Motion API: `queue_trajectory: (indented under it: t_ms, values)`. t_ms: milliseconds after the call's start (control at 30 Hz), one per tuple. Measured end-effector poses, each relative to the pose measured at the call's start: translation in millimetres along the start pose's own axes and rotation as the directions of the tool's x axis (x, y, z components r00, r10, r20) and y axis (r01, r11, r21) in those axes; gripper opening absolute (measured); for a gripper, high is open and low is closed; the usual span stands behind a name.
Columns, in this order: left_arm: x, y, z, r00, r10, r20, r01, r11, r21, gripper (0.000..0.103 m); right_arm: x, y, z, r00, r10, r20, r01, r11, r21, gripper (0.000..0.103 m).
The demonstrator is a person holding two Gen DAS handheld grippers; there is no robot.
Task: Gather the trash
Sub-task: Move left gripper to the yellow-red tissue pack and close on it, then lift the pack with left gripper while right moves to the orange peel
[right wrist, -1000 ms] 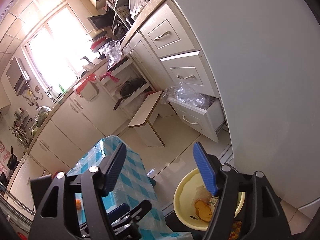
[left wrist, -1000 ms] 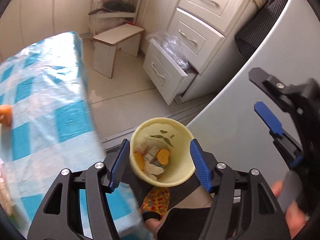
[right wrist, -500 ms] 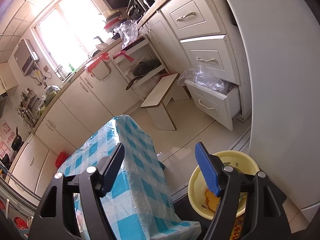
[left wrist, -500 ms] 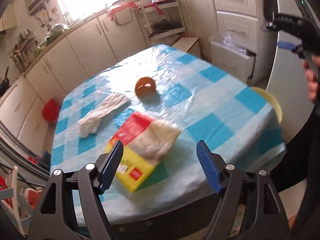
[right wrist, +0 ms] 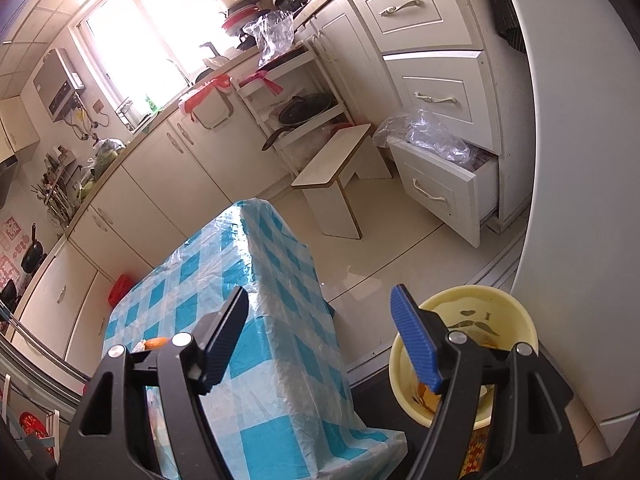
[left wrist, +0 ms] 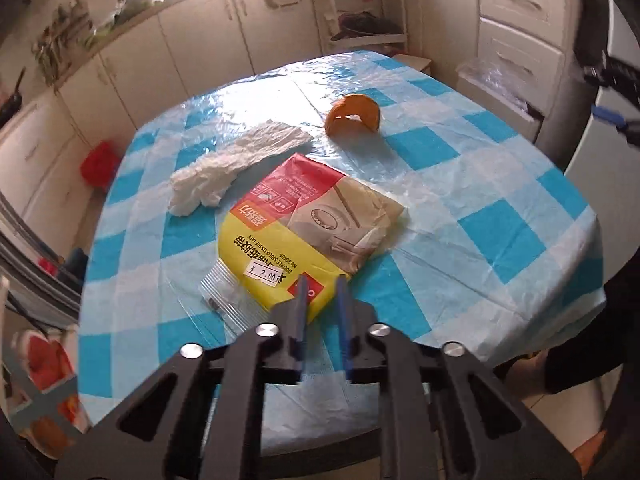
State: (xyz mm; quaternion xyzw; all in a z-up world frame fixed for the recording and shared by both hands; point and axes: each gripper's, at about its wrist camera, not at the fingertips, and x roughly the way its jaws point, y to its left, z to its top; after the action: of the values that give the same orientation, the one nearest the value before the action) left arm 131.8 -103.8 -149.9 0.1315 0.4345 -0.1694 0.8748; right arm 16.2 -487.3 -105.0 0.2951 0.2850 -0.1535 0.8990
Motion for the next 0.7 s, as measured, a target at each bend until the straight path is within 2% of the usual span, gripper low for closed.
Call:
queue_trajectory:
  t_ms: [33,100,167,267,300,333,400,500,567,600,700]
  values:
    - [1,11,0,1.0,-0.028,0.001,0.028,0.998,-0.063,0.001,1,1,0,1.0,0.001,-0.003,-0.001,1.0,-0.003,0.071]
    - [0,31,2,0.998,-0.057,0.012,0.059,0.984,-0.171,0.0,2,3,-1,1.0,0.006,-0.007,-0.006,1.0,-0.006,0.071]
    - [-4,41,3,0.997,-0.073,0.033,0.078,0.978,-0.194,0.0,3,3,-2,1.0,0.01,-0.013,-0.011,1.0,-0.005,0.071]
    - [-8,26,3,0.998,-0.051,0.028,0.052,0.997,-0.054,0.006,6,4,-2,1.0,0.019,-0.023,-0.019,1.0,0.005,0.071]
    - [-8,18,1,1.0,-0.019,0.025,0.019,1.0,0.008,0.017,7,4,-3,0.999,0.021,-0.027,-0.021,1.0,0.007,0.071]
    - [-9,11,-1,0.999,0.015,0.036,-0.017,0.998,0.053,0.033,8,4,-3,0.999,0.024,-0.03,-0.023,1.0,0.009,0.071]
    - [-10,-5,-5,0.994,0.085,0.073,-0.095,0.984,0.154,0.046,9,5,-4,0.999,0.028,-0.037,-0.027,1.0,0.008,0.071]
    - [-1,-23,-8,0.976,0.197,0.098,-0.217,0.934,0.285,0.047,10,9,-6,0.999,0.028,-0.044,-0.028,1.0,0.001,0.071]
    - [7,-25,-8,0.963,0.248,0.106,-0.269,0.91,0.314,0.047,12,11,-7,0.998,0.027,-0.048,-0.027,1.0,-0.002,0.071]
    - [9,-23,-6,0.964,0.247,0.097,-0.265,0.915,0.303,0.044,12,11,-7,0.998,0.027,-0.05,-0.027,1.0,-0.002,0.071]
    - [5,-3,2,0.982,0.183,0.056,-0.19,0.967,0.172,0.011,13,11,-7,0.998,0.027,-0.051,-0.027,1.0,0.001,0.071]
